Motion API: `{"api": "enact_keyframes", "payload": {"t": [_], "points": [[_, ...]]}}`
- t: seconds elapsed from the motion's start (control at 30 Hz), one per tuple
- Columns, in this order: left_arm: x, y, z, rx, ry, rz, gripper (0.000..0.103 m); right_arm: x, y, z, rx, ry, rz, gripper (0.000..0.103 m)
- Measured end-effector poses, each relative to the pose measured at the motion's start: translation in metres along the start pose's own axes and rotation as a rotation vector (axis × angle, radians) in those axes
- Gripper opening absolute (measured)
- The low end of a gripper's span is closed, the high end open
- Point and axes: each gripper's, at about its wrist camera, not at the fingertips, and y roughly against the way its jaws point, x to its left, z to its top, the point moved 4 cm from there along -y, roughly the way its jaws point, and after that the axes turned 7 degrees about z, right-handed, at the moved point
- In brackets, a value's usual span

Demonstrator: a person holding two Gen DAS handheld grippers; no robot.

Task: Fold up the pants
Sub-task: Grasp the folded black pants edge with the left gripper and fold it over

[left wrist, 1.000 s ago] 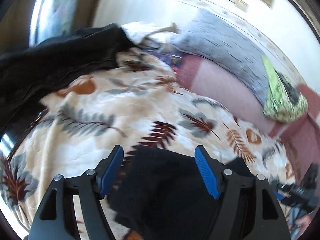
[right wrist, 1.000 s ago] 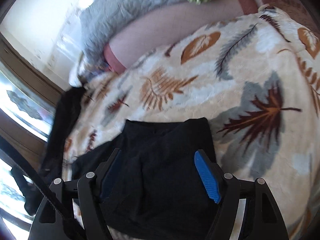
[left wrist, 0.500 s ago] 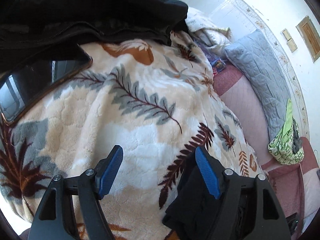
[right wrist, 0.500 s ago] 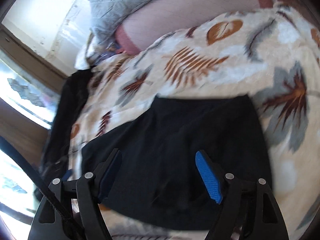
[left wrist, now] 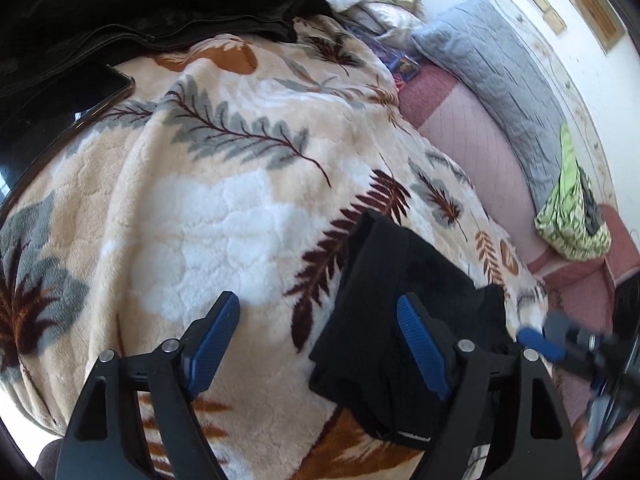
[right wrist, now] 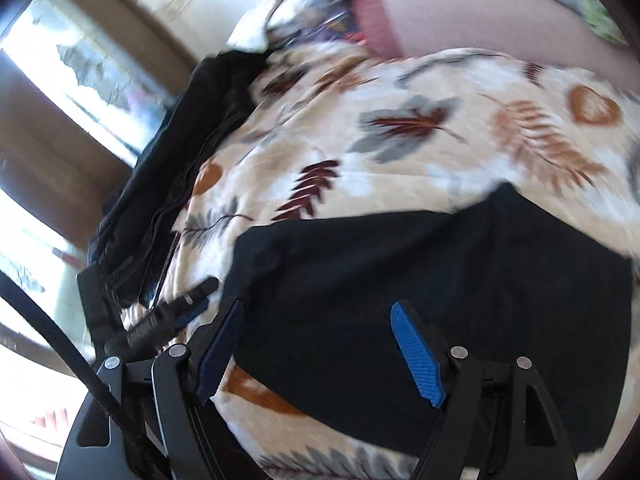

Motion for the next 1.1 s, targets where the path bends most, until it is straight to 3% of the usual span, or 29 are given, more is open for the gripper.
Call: {"api": "enact_keyframes", "payload": {"t": [0.13, 0.23, 0.3, 0.4, 0.47, 0.67, 0.73, 0.77, 0.8, 0.83, 0.9, 0.93, 1.03, 1.1], "points": [[-0.003, 0.004, -0.009, -0.002, -0.033, 0.004, 0.080, 0.028, -0.046, 0.027, 0.170, 0.036, 0.028, 0.081], [0.001, 0.008, -0.015, -0.009, -0.028, 0.012, 0.079, 0.043, -0.083, 0.039, 0.297, 0.073, -0.031, 0.081], [0.001, 0.010, -0.021, -0.019, -0.048, 0.054, 0.068, 0.047, -0.101, 0.044, 0.349, 0.081, -0.063, 0.081], [-0.001, 0.011, -0.027, -0.023, -0.063, 0.056, 0.067, 0.058, -0.130, 0.045, 0.457, 0.082, -0.086, 0.081], [-0.001, 0.009, -0.028, -0.023, -0.056, 0.054, 0.067, 0.065, -0.150, 0.041, 0.541, 0.110, -0.137, 0.081], [-0.002, 0.007, -0.029, -0.024, -0.036, 0.033, 0.068, 0.075, -0.193, 0.023, 0.684, 0.269, -0.338, 0.089], [-0.005, 0.006, -0.030, -0.030, -0.061, 0.038, 0.068, 0.079, -0.199, 0.016, 0.691, 0.332, -0.375, 0.090], [-0.008, 0.006, -0.030, -0.031, -0.072, 0.033, 0.061, 0.081, -0.200, 0.010, 0.687, 0.385, -0.399, 0.089], [-0.011, 0.005, -0.031, -0.022, -0.082, 0.003, 0.035, 0.083, -0.198, 0.006, 0.676, 0.424, -0.417, 0.085], [-0.015, 0.001, -0.034, 0.021, -0.086, -0.057, 0.034, 0.085, -0.195, 0.002, 0.653, 0.472, -0.437, 0.079], [-0.016, 0.002, -0.035, 0.025, -0.087, -0.070, 0.031, 0.086, -0.183, -0.001, 0.612, 0.495, -0.446, 0.061], [-0.018, 0.005, -0.034, 0.023, -0.079, -0.116, 0.029, 0.085, -0.173, -0.003, 0.587, 0.485, -0.421, 0.052], [-0.022, 0.014, -0.033, 0.009, -0.064, -0.202, 0.029, 0.080, -0.138, -0.006, 0.505, 0.460, -0.371, 0.036], [-0.028, 0.022, -0.033, -0.004, -0.088, -0.246, 0.029, 0.076, -0.116, -0.006, 0.444, 0.431, -0.334, 0.032]]}}
